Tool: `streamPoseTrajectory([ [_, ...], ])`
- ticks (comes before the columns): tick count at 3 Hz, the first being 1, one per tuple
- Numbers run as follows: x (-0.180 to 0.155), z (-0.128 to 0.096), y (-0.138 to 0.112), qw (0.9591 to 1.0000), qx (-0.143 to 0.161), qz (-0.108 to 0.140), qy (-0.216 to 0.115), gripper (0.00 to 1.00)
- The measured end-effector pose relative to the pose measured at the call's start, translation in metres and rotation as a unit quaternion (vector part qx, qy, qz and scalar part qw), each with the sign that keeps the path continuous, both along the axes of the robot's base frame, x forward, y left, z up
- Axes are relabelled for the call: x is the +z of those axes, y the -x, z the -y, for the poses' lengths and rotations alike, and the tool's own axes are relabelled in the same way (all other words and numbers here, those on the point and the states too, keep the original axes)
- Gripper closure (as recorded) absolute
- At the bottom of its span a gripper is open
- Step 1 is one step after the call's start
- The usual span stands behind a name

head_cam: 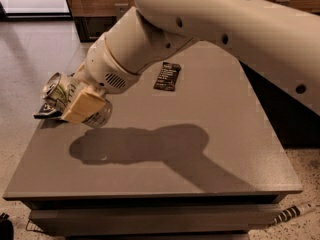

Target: Knock 7up can over

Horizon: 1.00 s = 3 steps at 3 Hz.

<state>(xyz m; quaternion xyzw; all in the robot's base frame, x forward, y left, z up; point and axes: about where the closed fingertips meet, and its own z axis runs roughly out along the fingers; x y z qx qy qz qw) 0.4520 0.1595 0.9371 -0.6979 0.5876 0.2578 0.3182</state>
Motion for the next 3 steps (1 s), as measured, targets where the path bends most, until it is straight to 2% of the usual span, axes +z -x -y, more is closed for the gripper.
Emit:
streamPoseTrajectory([
  [1, -0.005, 0.006, 0.000, 0.9980, -0.031, 0.012, 0.053, 1.00],
  [2, -0.018, 0.008, -0.001, 0.9925, -0.056, 0.016, 0.108, 1.00],
  [3, -0.037, 0.010, -0.002, 0.9865, -0.071, 0.011, 0.147, 1.00],
])
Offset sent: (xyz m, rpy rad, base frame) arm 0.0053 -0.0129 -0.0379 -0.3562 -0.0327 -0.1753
